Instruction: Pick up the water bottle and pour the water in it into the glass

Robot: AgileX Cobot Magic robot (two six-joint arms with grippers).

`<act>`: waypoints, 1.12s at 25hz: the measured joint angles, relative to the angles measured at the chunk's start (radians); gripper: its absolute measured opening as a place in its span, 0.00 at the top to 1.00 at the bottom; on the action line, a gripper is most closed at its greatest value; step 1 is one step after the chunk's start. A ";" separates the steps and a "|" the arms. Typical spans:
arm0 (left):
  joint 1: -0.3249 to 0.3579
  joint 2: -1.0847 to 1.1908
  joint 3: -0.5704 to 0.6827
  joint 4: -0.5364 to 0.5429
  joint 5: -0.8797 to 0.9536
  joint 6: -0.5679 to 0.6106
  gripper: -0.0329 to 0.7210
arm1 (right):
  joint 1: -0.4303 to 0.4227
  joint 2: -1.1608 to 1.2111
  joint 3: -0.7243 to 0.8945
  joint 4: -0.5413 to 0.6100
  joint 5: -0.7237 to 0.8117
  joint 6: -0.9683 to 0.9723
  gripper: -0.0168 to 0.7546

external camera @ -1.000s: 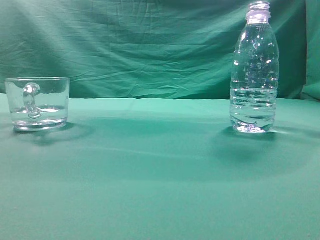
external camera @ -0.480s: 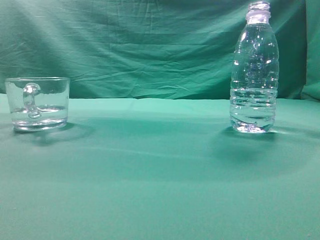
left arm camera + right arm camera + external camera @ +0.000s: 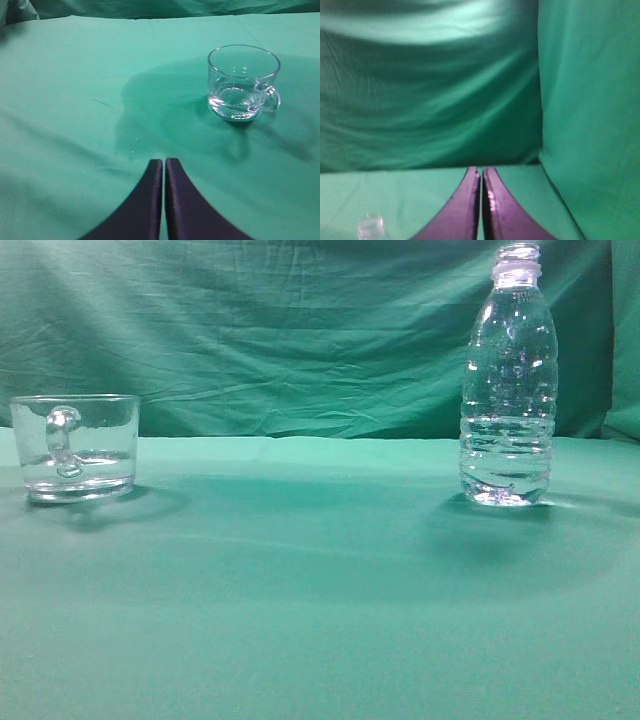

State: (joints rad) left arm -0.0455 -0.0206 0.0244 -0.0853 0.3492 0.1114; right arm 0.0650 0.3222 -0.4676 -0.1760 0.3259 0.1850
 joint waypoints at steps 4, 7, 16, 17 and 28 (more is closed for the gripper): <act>0.000 0.000 0.000 0.000 0.000 0.000 0.96 | 0.000 -0.144 0.111 0.018 0.067 -0.034 0.98; 0.000 0.000 0.000 0.000 0.000 0.000 0.96 | 0.000 -0.246 0.214 0.022 0.073 -0.035 0.98; 0.000 0.000 0.000 0.000 0.000 0.000 0.96 | 0.000 -0.331 0.461 0.075 0.071 -0.039 0.98; 0.000 0.000 0.000 0.000 0.000 0.000 0.96 | 0.000 -0.331 0.477 0.090 0.070 -0.041 0.98; 0.000 0.000 0.000 0.000 0.000 0.000 0.96 | 0.000 -0.331 0.494 0.166 0.070 -0.112 0.98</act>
State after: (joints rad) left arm -0.0455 -0.0206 0.0244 -0.0853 0.3492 0.1114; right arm 0.0650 -0.0090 0.0264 -0.0100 0.3958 0.0733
